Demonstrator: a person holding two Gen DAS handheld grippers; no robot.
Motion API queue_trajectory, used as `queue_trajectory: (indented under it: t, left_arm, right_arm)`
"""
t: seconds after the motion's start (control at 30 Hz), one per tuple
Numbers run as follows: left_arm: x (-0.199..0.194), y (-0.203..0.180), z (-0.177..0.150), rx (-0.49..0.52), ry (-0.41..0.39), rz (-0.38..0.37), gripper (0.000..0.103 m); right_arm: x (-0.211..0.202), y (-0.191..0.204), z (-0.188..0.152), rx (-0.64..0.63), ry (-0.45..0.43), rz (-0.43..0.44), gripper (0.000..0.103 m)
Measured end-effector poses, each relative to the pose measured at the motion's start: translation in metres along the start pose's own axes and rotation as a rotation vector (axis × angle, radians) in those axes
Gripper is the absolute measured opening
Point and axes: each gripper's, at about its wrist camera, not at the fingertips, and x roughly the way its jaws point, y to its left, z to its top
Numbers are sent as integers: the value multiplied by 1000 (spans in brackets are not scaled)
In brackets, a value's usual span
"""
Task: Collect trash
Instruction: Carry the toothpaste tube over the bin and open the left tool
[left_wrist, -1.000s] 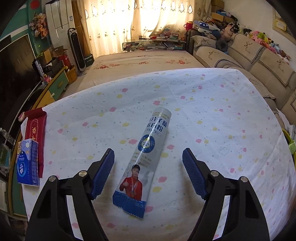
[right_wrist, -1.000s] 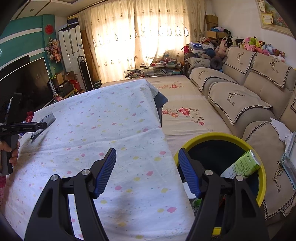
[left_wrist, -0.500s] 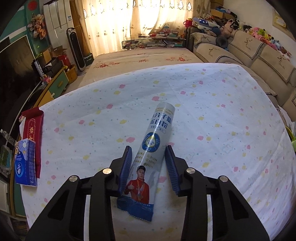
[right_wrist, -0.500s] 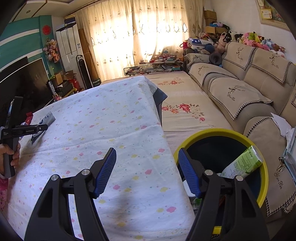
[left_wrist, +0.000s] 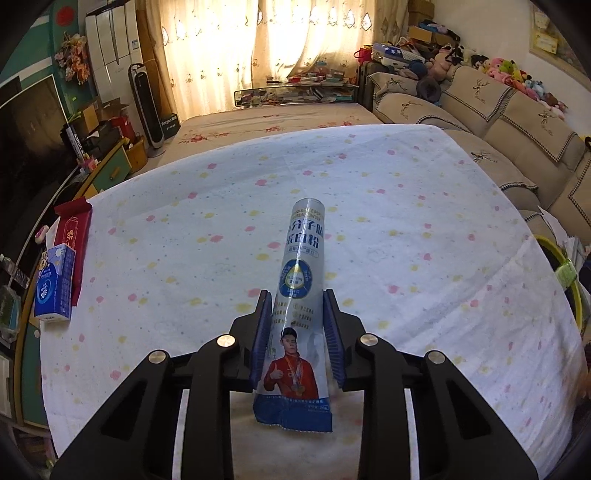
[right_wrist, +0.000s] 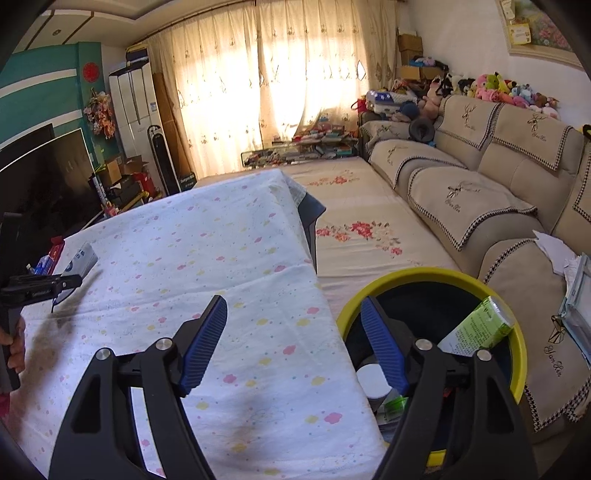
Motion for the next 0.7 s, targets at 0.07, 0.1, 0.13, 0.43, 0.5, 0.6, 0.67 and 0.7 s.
queue_trajectory:
  t: [0.07,0.1,0.13,0.43,0.5,0.6,0.67,0.7]
  left_arm:
    - [-14,-16,-2,13,-19,-20,28]
    - [-22,-24,-3,22,-31,-33,28]
    - [-30,-32,-3,30,-41,-41,28]
    - [-72,-144,3,137,-89,-202,28]
    - [-75,-174,6,169,-93,-248,28]
    - [-72,-221,11,215,-82,-309,28]
    - [-67,-251,13,245,-71,-333,29]
    - [-63,-267,15,261,-61,-348,29]
  right_arm:
    - [-10,-1,-1,3,-51,7,72]
    - [-16,-2,-2,7,-73,7,72]
    - [-22,-4,-4,7,-91,4,72]
    - [-87,-67,-16,87,-153,-69,73]
    - [-100,-87,-18,121,-167,-94,74]
    - [-116,-112,-24,160,-181,-138,74]
    - [-123,-127,-28,182,-191,-165,74]
    - [-125,-132,-31,191,-193,-174,74]
